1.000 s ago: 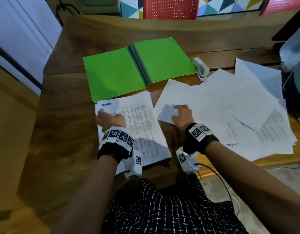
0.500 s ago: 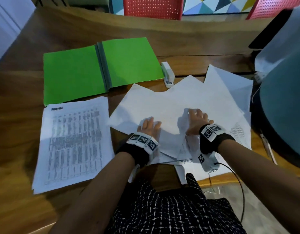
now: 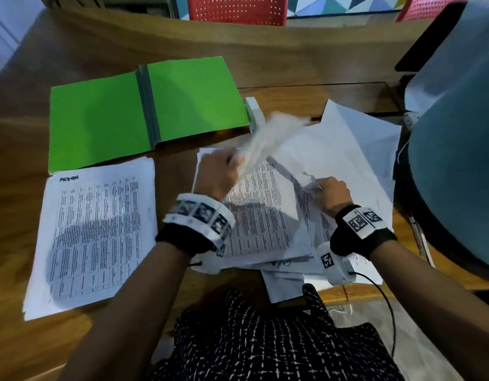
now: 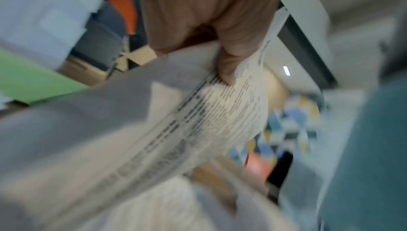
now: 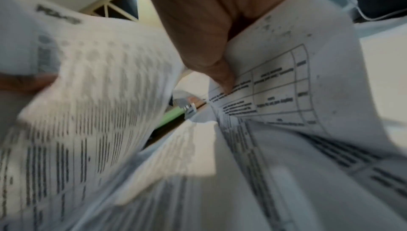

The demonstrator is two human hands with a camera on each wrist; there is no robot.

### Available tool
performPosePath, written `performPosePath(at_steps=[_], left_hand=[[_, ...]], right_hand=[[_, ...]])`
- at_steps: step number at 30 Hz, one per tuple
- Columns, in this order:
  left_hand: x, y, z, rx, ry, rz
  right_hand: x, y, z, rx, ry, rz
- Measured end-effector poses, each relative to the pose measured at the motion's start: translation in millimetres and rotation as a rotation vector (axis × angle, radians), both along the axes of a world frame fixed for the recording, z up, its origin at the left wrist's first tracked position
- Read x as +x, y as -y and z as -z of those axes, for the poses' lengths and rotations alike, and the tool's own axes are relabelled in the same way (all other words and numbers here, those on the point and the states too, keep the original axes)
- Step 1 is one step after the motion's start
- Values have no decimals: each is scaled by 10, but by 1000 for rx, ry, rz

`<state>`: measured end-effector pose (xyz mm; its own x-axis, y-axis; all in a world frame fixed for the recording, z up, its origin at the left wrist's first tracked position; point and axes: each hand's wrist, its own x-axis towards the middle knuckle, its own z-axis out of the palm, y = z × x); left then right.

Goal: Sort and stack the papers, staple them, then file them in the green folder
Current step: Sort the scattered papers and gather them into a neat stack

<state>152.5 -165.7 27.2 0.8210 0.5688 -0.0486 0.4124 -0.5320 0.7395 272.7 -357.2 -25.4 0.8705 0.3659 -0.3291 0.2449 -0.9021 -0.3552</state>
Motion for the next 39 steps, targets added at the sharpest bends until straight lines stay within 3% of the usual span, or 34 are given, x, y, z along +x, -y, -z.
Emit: performPosePath(at_steps=[3,5,9,13,17,21,26,29,32,35,39], left_hand=[[-4,-172,-353,-417,442,-277],[-30,-259,-411,-520,552,-409],[-155,-409,30,-343,172,-610],[-309,-434,512,-467,-283,-457],[-360,-407,661,-404,-334,-427],[-308,-447,599,-460,-382,-497],[-199,-414,571,-643,-354,-609],[-157,-287,570,-667,-429,-566],[-117,-212,615,-589,-516,-562],[-80,-102,639,-553,-493,-567],[-56,-2,696,-554,-438,-536]], right_hand=[[-48,-18,-151,137,34,21],[-73,-5,-307,269,87,82],[-109,-33,-761,531,291,50],[-223,-110,-1305,1045,15,6],[-210,-60,-1421,1326,-171,105],[-171,15,-799,1019,-212,313],[-336,23,-120,581,-357,371],[-362,15,164,384,-272,352],[-287,-35,171,152,-163,423],[-242,-139,89,82,-191,383],[-350,-368,32,263,-281,113]])
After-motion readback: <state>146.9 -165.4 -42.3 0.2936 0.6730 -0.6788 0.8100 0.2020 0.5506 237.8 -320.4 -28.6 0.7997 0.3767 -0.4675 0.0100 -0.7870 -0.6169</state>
